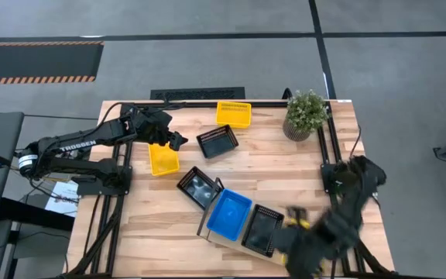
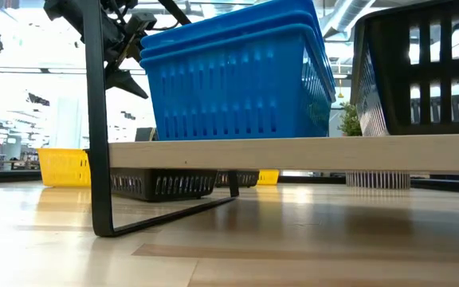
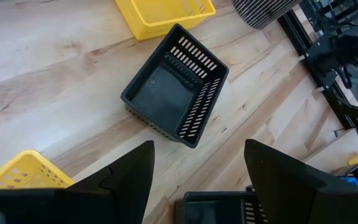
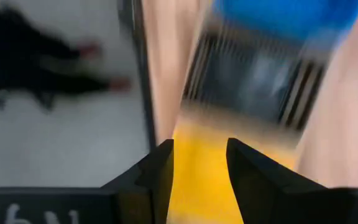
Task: Stack baskets on shelf by color
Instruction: Stack the top yellow bin on top of the yellow bin on the shelf
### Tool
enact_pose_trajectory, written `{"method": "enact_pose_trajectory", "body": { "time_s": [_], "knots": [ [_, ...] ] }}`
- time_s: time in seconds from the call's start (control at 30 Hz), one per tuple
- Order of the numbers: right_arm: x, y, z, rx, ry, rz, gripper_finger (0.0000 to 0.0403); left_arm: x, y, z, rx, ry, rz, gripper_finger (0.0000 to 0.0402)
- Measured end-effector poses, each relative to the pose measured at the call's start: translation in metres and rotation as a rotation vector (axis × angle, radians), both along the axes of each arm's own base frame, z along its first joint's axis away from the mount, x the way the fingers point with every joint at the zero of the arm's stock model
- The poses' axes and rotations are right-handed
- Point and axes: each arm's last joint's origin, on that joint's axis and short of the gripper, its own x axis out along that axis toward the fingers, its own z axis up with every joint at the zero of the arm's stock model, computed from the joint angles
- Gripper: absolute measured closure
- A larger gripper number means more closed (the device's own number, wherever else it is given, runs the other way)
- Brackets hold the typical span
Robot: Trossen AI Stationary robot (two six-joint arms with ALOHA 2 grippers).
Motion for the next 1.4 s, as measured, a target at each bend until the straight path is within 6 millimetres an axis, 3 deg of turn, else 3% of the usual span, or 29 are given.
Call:
{"method": "enact_pose_trajectory", "body": {
  "time_s": [0.13, 0.37, 0.57, 0.73, 0.97, 1.17, 1.4],
  "knots": [
    [0.027, -0.064, 0.024, -0.160, -0.148, -0.050, 0.0237, 0.000, 0.000, 0.000, -0.005, -0.002, 0.005, 0.0164],
    [0.070, -0.176, 0.024, -0.348, -0.086, -0.034, 0.0220, 0.000, 0.000, 0.000, -0.016, -0.006, 0.029, 0.0164],
    [0.090, -0.270, 0.007, -0.430, 0.027, -0.063, 0.0207, -0.001, 0.000, 0.000, -0.022, 0.000, 0.051, 0.0164],
    [0.099, -0.330, -0.017, -0.323, -0.006, -0.103, 0.0209, -0.002, 0.001, -0.001, -0.007, 0.015, 0.074, 0.0164],
    [0.108, -0.376, -0.072, -0.311, -0.032, -0.090, 0.0219, -0.003, 0.001, -0.002, -0.001, 0.035, 0.086, 0.0164],
    [0.105, -0.394, -0.109, -0.282, -0.022, -0.178, 0.0217, -0.003, 0.001, -0.002, 0.001, 0.039, 0.084, 0.0164],
    [0.100, -0.407, -0.138, -0.260, -0.038, -0.322, 0.0221, -0.003, 0.001, -0.002, 0.008, 0.042, 0.087, 0.0164]
  ]
}}
